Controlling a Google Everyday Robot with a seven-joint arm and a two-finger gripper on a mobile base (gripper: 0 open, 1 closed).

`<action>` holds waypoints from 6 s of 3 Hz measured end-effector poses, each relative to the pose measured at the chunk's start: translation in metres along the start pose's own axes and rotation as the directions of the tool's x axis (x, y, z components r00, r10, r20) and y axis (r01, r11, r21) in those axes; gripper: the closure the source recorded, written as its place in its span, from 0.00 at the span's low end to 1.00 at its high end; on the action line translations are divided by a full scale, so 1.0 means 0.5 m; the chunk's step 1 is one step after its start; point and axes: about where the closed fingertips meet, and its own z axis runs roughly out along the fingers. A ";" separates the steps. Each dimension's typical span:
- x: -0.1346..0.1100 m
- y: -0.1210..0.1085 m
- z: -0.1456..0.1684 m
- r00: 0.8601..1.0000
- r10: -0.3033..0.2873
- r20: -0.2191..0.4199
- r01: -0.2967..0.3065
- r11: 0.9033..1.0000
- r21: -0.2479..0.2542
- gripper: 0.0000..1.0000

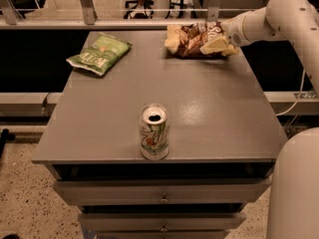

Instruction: Move brown chip bag near 7up can

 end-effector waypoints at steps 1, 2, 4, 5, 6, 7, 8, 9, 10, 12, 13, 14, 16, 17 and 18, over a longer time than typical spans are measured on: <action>0.004 0.004 0.001 1.000 -0.010 -0.008 0.010 1.000 -0.005 0.52; -0.047 0.035 -0.027 0.993 -0.107 -0.039 0.107 0.994 -0.020 0.83; -0.153 0.167 -0.128 0.972 -0.220 -0.084 0.211 0.972 -0.101 1.00; -0.163 0.246 -0.163 0.973 -0.191 -0.126 0.173 0.974 -0.145 1.00; -0.156 0.321 -0.196 0.980 -0.114 -0.164 0.086 0.982 -0.167 1.00; -0.133 0.401 -0.231 0.979 -0.013 -0.202 -0.023 0.984 -0.176 1.00; -0.118 0.440 -0.259 0.975 0.027 -0.219 -0.068 0.981 -0.181 1.00; -0.104 0.474 -0.293 0.972 0.049 -0.229 -0.095 0.976 -0.198 1.00; -0.093 0.508 -0.320 0.971 0.066 -0.231 -0.118 0.967 -0.224 1.00; -0.090 0.594 -0.349 0.972 0.081 -0.221 -0.150 0.937 -0.316 1.00; -0.085 0.626 -0.364 0.971 0.088 -0.223 -0.164 0.922 -0.351 1.00; -0.072 0.634 -0.375 0.967 0.092 -0.236 -0.173 0.920 -0.352 1.00; -0.042 0.630 -0.376 0.954 0.106 -0.281 -0.197 0.926 -0.321 0.61; -0.027 0.640 -0.371 0.949 0.110 -0.297 -0.208 0.923 -0.323 0.28; -0.015 0.641 -0.369 0.949 0.100 -0.300 -0.199 0.926 -0.321 0.00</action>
Offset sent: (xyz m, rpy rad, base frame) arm -0.0322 0.0258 0.0459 -0.1788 -0.0355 0.0813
